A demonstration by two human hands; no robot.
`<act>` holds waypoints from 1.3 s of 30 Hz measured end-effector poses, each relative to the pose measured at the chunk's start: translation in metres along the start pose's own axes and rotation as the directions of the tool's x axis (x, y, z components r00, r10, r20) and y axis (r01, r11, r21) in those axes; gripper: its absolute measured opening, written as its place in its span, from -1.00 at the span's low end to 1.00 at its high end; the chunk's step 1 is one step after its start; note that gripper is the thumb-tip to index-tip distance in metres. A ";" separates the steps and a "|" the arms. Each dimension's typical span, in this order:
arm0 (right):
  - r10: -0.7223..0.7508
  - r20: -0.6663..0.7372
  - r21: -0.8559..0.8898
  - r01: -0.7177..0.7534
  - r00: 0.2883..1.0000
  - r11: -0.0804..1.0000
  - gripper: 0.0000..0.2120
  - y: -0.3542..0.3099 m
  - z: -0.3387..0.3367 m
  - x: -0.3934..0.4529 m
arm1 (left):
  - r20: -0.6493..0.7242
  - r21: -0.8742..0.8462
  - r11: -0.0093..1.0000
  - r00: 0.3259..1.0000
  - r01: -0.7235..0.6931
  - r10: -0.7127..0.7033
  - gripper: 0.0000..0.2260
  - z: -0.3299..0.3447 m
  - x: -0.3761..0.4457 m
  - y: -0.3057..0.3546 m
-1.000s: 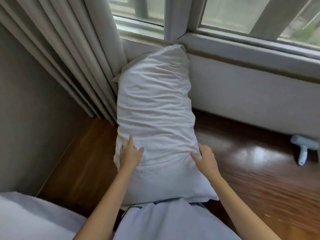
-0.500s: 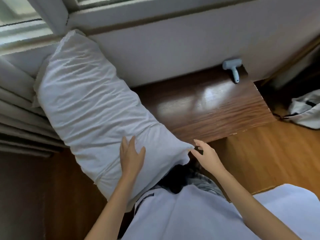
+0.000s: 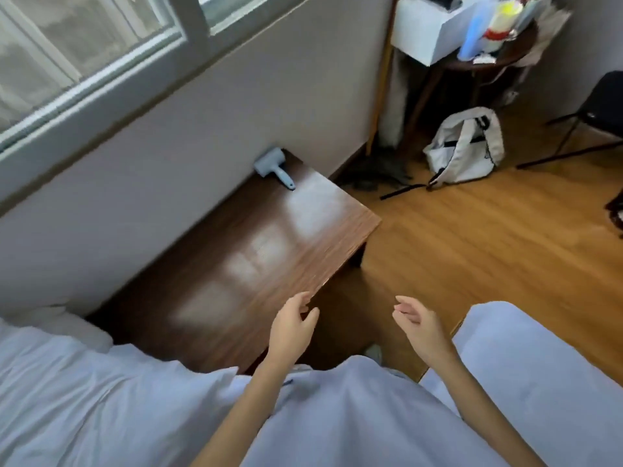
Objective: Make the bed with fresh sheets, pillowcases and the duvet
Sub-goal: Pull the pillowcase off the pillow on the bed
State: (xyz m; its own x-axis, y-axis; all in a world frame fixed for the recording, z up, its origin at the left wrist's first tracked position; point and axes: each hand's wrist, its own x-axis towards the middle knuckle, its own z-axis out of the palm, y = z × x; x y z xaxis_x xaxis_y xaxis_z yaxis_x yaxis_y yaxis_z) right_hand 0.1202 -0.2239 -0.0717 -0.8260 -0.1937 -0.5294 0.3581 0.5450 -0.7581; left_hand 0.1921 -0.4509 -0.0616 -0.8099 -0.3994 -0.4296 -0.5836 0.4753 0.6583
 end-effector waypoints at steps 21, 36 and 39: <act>0.421 -0.559 0.537 -0.076 0.714 0.840 -0.74 0.042 -0.357 0.202 | 0.603 -0.049 0.893 0.700 -0.447 0.384 -0.76 0.238 0.315 0.418; 0.759 -0.607 0.778 -0.020 0.237 0.628 -0.80 0.122 -0.565 0.211 | 0.929 -0.102 0.618 0.146 -0.780 0.339 -0.80 0.521 0.322 0.712; 0.764 -0.612 0.781 0.003 0.205 0.625 -0.76 0.159 -0.611 0.194 | 0.948 -0.084 0.645 0.139 -0.759 0.286 -0.79 0.591 0.288 0.741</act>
State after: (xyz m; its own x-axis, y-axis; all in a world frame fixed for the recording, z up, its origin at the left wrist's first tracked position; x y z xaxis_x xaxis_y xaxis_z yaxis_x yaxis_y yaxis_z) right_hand -0.2485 0.3239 -0.0624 -0.1623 0.8759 -0.4543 0.5615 -0.2966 -0.7725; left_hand -0.5082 0.2497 -0.0633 -0.3349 0.8240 -0.4570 0.2432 0.5442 0.8029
